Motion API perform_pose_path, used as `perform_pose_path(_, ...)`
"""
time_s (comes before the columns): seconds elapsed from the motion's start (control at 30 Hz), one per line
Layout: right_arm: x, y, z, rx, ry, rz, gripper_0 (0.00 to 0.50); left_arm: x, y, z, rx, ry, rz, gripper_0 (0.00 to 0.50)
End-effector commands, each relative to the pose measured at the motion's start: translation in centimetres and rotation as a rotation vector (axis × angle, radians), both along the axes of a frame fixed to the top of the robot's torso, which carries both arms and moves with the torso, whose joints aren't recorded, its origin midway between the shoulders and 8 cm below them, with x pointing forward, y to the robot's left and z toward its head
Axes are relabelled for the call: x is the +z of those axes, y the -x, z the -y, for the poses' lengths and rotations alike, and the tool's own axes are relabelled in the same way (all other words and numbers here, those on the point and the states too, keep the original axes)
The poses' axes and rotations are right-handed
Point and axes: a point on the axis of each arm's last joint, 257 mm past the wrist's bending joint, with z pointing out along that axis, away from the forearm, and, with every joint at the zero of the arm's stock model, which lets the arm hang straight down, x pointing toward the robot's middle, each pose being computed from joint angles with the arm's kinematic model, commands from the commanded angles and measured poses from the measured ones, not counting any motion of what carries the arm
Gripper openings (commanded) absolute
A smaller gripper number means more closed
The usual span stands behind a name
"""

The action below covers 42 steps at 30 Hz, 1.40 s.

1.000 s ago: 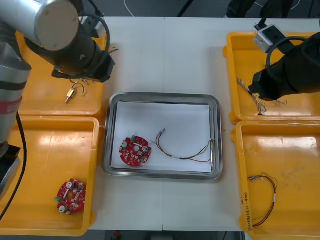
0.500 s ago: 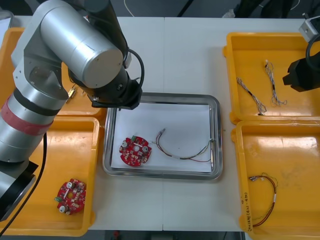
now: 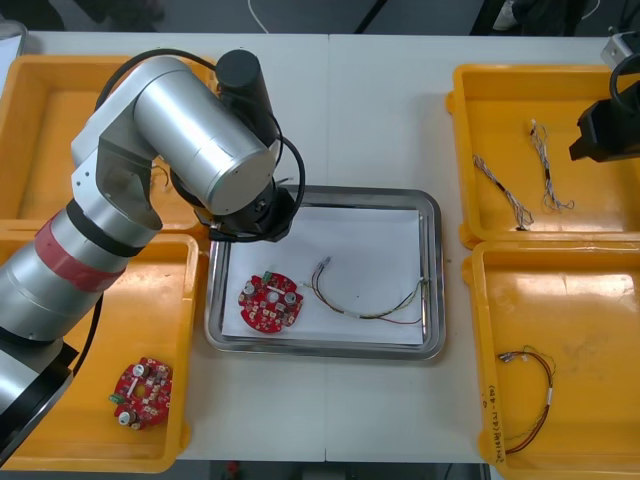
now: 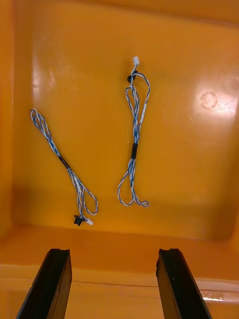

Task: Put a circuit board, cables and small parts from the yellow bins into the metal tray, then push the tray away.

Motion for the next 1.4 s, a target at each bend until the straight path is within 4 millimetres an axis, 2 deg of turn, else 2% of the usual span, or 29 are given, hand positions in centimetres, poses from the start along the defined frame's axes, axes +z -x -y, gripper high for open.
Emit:
perform_pose_path(0.03, 3.1, -1.5, 1.0, -0.023, 0.010, 0.027, 0.500, -1.3, 0.1, 1.1, -0.030, -0.008, 0.004, 0.004)
perform_pose_path(0.23, 1.3, -1.6, 1.8, -0.035, 0.011, -0.048, 0.500, -3.1, -0.3, 0.8, -0.024, 0.015, 0.013, 0.003)
perform_pose_path(0.4, -1.0, -1.2, 2.2, -0.039, 0.012, -0.120, 0.500, -4.2, -0.3, 0.3, -0.027, -0.012, 0.020, 0.006)
perform_pose_path(0.5, -1.6, -2.0, 2.3, -0.041, 0.005, -0.108, 0.500, -4.6, -0.2, 0.0, -0.021, -0.021, 0.018, 0.006)
perform_pose_path(0.87, -1.5, -5.0, 1.8, -0.041, -0.004, -0.022, 0.500, -5.7, -1.3, -0.7, -0.002, -0.016, 0.026, 0.007)
perform_pose_path(1.0, -2.3, -6.0, 1.4, -0.035, 0.010, -0.024, 0.500, -5.7, -1.3, -0.6, 0.001, -0.014, 0.026, 0.019)
perform_pose_path(1.03, -2.5, -6.1, 1.4, -0.036, 0.011, -0.025, 0.500, -5.7, -1.3, -0.6, 0.001, -0.014, 0.026, 0.031)
perform_pose_path(1.07, -2.8, -6.3, 1.3, -0.037, 0.013, -0.028, 0.500, -5.6, -1.4, -0.6, 0.003, -0.013, 0.028, 0.090)
perform_pose_path(1.1, -3.3, -6.6, 1.1, -0.036, 0.013, -0.034, 0.500, -5.7, -1.3, -0.7, 0.004, -0.014, 0.027, 0.210)
perform_pose_path(1.13, -3.7, -6.7, 1.1, -0.040, 0.009, -0.037, 0.500, -5.6, -1.4, -0.5, 0.002, -0.012, 0.029, 0.359)
perform_pose_path(1.2, -4.4, -7.0, 0.7, -0.039, -0.007, -0.042, 0.500, -5.5, -1.4, -0.5, 0.000, -0.011, 0.032, 0.500)
perform_pose_path(1.4, -4.8, -7.8, 0.5, -0.048, -0.016, -0.026, 0.500, -5.0, -1.3, -0.4, -0.005, -0.005, 0.038, 0.500)
